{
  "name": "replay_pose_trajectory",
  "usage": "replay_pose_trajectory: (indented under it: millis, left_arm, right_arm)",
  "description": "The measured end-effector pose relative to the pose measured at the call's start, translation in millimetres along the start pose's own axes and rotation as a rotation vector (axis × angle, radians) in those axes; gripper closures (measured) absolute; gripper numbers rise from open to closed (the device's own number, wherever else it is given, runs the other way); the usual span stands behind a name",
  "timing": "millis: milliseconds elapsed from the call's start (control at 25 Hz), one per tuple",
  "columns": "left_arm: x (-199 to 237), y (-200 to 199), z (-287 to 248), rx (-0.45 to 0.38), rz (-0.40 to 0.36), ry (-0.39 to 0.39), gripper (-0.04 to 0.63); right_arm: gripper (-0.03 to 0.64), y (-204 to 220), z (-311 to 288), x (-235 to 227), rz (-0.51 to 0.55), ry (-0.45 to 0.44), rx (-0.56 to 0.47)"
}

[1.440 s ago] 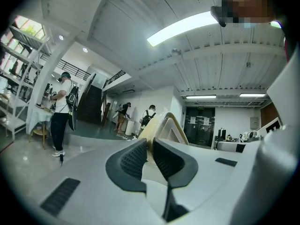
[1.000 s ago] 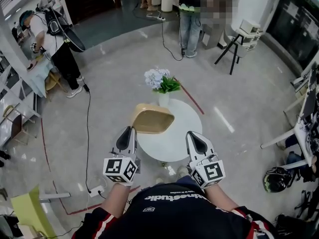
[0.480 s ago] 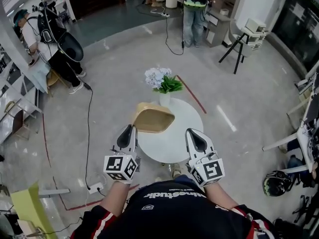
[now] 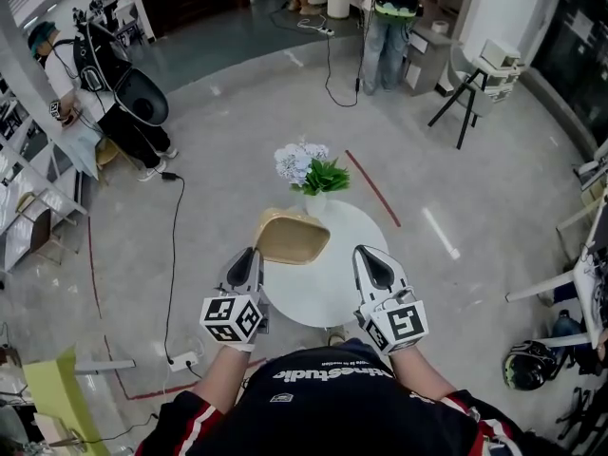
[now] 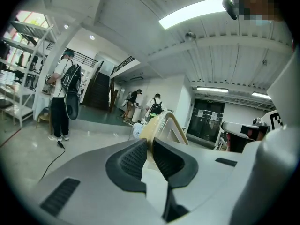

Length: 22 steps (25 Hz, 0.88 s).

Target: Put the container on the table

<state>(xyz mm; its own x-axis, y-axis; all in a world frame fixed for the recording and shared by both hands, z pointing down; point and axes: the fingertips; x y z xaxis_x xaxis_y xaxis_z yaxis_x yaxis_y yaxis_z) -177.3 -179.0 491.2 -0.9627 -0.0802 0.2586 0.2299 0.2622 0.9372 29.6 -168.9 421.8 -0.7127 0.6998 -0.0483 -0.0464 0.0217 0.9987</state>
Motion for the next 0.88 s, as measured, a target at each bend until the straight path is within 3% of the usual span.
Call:
replay_pose_trajectory:
  millis: [880]
  left_arm:
    - [46,84,-90,0.230,0.289,-0.101,0.540]
  right_arm:
    - [0.601,60,-47,-59,-0.065,-0.017,0.100]
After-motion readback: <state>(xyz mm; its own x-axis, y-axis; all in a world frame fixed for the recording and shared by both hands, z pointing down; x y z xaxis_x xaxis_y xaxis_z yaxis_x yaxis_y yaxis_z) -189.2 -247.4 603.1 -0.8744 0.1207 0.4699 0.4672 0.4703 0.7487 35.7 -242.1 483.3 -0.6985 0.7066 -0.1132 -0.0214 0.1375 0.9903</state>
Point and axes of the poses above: the fingertips, and each gripper's own axes: z backward along the fingers, x to its left, y out of its underside, and after that the axes turned 9 degrees about -y, right-handed
